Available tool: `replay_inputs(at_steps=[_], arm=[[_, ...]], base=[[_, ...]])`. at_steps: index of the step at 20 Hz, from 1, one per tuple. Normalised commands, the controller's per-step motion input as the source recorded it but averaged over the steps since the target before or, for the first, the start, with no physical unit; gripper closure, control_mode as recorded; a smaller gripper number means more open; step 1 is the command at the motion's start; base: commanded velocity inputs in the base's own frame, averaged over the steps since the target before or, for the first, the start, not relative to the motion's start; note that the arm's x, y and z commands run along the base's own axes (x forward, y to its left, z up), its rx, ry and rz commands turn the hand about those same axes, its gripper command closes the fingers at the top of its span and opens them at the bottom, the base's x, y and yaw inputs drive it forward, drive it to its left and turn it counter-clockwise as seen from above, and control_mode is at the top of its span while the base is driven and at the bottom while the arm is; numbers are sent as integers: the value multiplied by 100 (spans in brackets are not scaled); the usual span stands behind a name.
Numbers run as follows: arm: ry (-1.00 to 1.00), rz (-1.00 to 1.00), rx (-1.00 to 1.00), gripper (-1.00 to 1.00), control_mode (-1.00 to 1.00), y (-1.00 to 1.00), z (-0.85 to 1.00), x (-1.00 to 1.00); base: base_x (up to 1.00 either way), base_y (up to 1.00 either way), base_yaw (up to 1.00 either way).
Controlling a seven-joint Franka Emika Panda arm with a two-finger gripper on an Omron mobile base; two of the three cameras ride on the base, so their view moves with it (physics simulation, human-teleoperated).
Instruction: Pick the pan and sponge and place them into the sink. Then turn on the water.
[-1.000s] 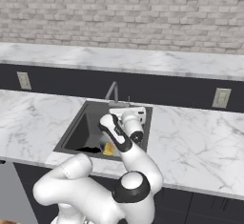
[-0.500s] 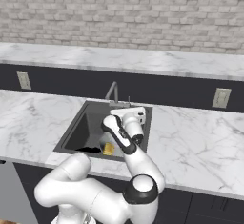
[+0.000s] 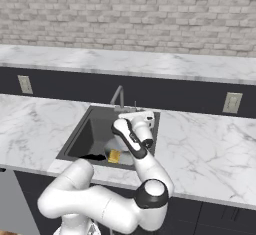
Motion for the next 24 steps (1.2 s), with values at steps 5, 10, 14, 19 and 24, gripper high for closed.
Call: replay_inputs(at_steps=[5, 10, 14, 19, 24], arm=[[0, 1, 0, -100, -100, -3, -8, 19], [-1, 0, 0, -100, -100, 2, -4, 16], [0, 1, 0, -100, -100, 1, -5, 20], [0, 2, 0, -100, -100, 0, -6, 26], [0, 2, 0, -100, -100, 0, -7, 25]], base=[[0, 0, 0], [0, 0, 0], [0, 0, 0], [0, 0, 0], [0, 0, 0]])
